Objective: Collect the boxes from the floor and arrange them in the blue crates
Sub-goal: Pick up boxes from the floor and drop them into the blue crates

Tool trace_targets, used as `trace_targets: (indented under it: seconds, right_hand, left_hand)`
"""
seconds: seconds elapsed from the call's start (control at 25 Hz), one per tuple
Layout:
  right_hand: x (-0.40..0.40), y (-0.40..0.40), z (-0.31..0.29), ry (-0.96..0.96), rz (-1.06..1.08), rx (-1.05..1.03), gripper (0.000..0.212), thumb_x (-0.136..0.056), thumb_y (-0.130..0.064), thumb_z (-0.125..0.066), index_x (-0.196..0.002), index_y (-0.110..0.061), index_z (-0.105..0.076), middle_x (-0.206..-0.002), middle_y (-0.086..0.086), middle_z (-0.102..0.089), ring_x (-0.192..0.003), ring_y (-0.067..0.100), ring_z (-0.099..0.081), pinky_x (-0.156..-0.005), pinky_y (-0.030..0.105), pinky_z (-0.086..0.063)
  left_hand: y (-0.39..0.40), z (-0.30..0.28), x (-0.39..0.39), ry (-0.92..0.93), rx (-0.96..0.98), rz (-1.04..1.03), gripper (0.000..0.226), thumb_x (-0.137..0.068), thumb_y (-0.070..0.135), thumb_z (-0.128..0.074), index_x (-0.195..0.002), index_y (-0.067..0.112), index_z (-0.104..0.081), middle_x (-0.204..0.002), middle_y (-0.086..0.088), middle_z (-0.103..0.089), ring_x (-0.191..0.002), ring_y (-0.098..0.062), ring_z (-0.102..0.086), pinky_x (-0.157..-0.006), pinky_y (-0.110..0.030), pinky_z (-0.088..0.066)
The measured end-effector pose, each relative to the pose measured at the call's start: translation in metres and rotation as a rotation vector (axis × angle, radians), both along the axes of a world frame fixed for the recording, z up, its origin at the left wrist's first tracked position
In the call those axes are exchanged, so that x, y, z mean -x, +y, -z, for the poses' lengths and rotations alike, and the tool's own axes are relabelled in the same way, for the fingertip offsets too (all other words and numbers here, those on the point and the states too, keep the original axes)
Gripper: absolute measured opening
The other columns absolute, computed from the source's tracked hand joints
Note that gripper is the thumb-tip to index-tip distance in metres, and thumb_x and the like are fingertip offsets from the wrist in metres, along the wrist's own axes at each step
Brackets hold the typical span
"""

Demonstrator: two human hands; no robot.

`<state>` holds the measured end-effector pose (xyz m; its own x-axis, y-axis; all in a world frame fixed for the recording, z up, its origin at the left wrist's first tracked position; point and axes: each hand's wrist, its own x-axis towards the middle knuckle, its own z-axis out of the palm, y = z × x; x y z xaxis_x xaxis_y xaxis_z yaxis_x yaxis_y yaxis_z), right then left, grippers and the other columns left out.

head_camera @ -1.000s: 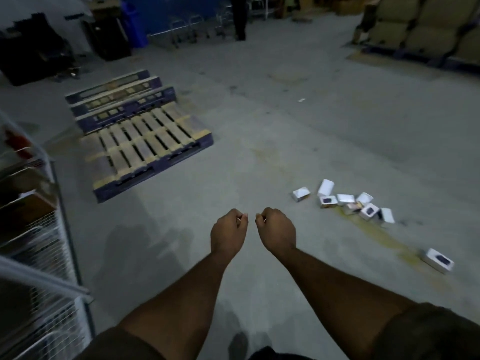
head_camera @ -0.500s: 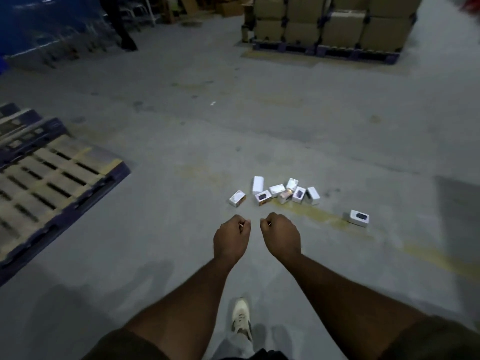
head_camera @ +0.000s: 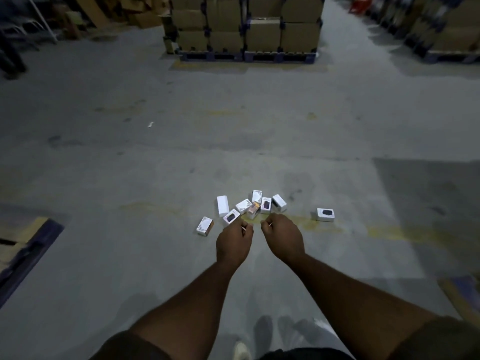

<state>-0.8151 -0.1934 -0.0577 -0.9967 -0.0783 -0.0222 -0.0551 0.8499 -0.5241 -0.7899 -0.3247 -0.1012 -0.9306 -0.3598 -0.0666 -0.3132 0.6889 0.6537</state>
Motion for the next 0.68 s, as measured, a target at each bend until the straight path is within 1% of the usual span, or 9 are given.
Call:
trace_targets:
  seconds: [0.12, 0.24, 0.4, 0.48, 0.56, 0.68]
  right_hand:
    - [0.033, -0.005, 0.008, -0.032, 0.037, 0.013, 0.022, -0.093, -0.030, -0.050, -0.087, -0.016, -0.064, -0.092, 0.007, -0.068, -0.090, 0.026, -0.064, -0.066, 0.029, -0.039]
    - [0.078, -0.009, 0.023, -0.052, 0.043, 0.028, 0.022, -0.093, -0.031, -0.050, -0.086, -0.017, -0.065, -0.091, 0.006, -0.068, -0.088, 0.025, -0.064, -0.065, 0.028, -0.039]
    - [0.154, -0.017, 0.050, -0.073, 0.026, 0.037, 0.022, -0.093, -0.032, -0.049, -0.088, -0.017, -0.065, -0.090, 0.005, -0.069, -0.087, 0.026, -0.065, -0.065, 0.030, -0.040]
    - [0.198, -0.022, 0.060, -0.085, -0.007, 0.050, 0.022, -0.094, -0.032, -0.049, -0.091, -0.017, -0.064, -0.092, 0.004, -0.068, -0.088, 0.025, -0.065, -0.065, 0.029, -0.039]
    - [0.237, -0.025, 0.065, -0.101, -0.034, 0.064, 0.022, -0.096, -0.034, -0.050, -0.094, -0.017, -0.064, -0.096, 0.004, -0.067, -0.091, 0.025, -0.065, -0.069, 0.030, -0.042]
    - [0.288, -0.030, 0.073, -0.143, -0.121, 0.050, 0.024, -0.096, -0.037, -0.051, -0.098, -0.018, -0.066, -0.101, 0.006, -0.064, -0.095, 0.026, -0.064, -0.072, 0.031, -0.044]
  left_hand:
    - [-0.004, 0.006, 0.032, -0.006, -0.022, 0.028, 0.026, -0.096, 0.043, -0.052, -0.092, 0.021, -0.064, -0.086, 0.000, -0.072, -0.087, -0.025, -0.067, -0.074, -0.036, -0.051]
    - [-0.011, 0.018, 0.076, -0.024, -0.031, 0.023, 0.025, -0.096, 0.043, -0.052, -0.091, 0.021, -0.064, -0.085, -0.001, -0.073, -0.086, -0.027, -0.067, -0.075, -0.039, -0.053]
    - [-0.016, 0.032, 0.145, -0.074, 0.003, 0.011, 0.024, -0.096, 0.040, -0.052, -0.093, 0.020, -0.065, -0.089, -0.003, -0.073, -0.087, -0.027, -0.068, -0.075, -0.039, -0.054]
    - [-0.018, 0.038, 0.183, -0.108, -0.015, -0.013, 0.024, -0.096, 0.041, -0.053, -0.091, 0.021, -0.064, -0.086, -0.002, -0.073, -0.086, -0.026, -0.068, -0.074, -0.039, -0.054]
    - [-0.021, 0.040, 0.217, -0.149, -0.041, -0.045, 0.023, -0.095, 0.043, -0.055, -0.088, 0.022, -0.063, -0.083, -0.001, -0.073, -0.084, -0.024, -0.068, -0.073, -0.039, -0.053]
    - [-0.026, 0.036, 0.262, -0.198, -0.084, -0.130, 0.019, -0.094, 0.040, -0.058, -0.086, 0.024, -0.063, -0.080, 0.000, -0.073, -0.082, -0.021, -0.068, -0.072, -0.035, -0.051]
